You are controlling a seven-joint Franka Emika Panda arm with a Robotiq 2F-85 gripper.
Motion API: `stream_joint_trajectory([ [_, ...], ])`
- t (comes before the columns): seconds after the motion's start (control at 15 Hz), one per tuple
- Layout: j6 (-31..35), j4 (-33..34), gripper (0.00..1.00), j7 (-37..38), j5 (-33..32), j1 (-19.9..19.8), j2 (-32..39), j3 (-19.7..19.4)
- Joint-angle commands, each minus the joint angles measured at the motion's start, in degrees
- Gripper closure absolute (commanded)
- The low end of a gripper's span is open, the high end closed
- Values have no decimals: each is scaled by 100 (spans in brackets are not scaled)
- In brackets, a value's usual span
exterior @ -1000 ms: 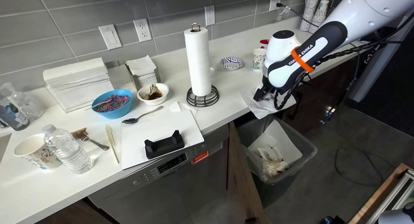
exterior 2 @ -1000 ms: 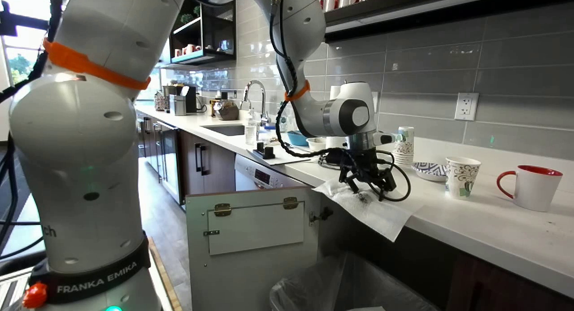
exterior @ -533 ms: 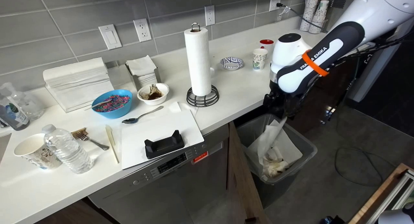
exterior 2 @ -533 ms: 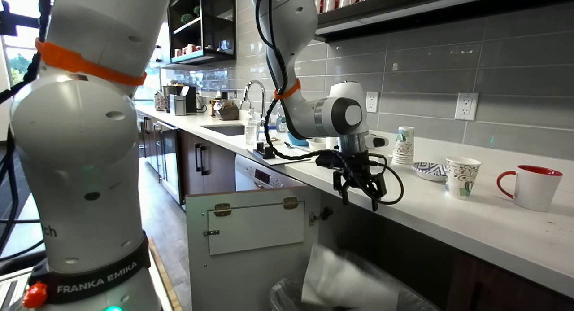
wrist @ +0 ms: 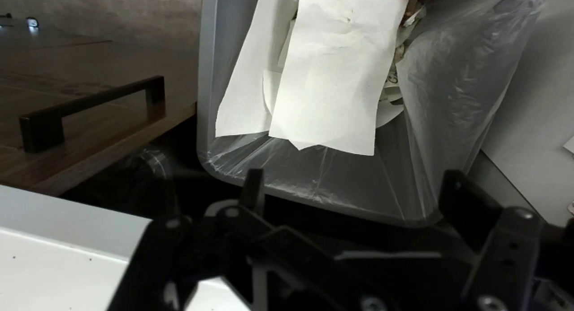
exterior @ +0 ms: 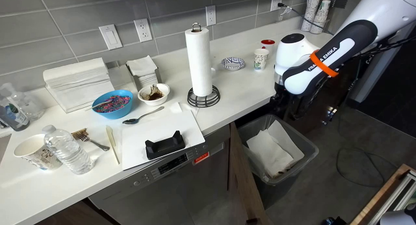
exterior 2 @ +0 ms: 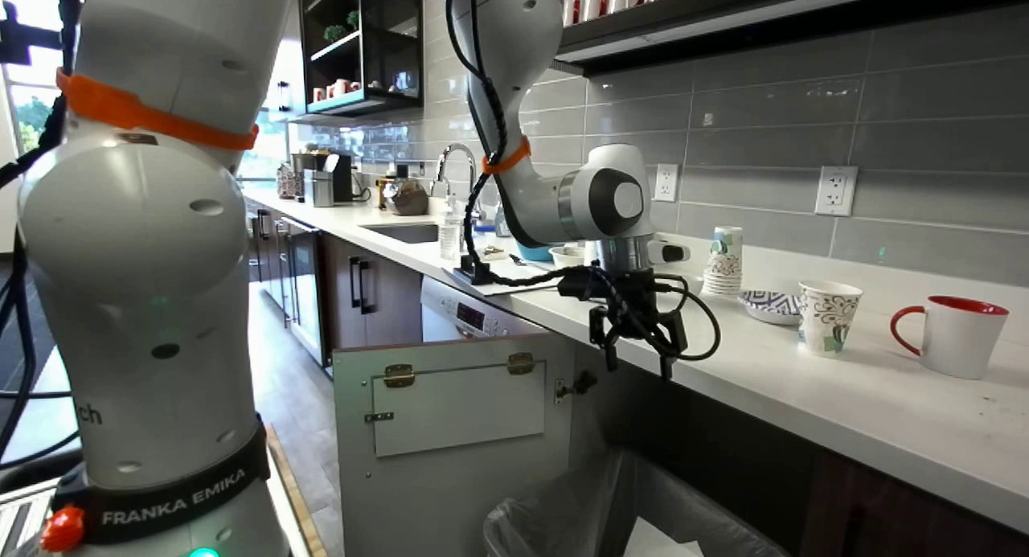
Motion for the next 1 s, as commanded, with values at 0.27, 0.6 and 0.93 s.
stream_joint_trajectory([
  [0.27,-245,-190,0,474,-257,128,-752,48],
  [0.6,-197,-160,0,1749,-227,172,-1481,284],
  [0.93,-403,-103,0,2520,-299,104,-1872,684],
])
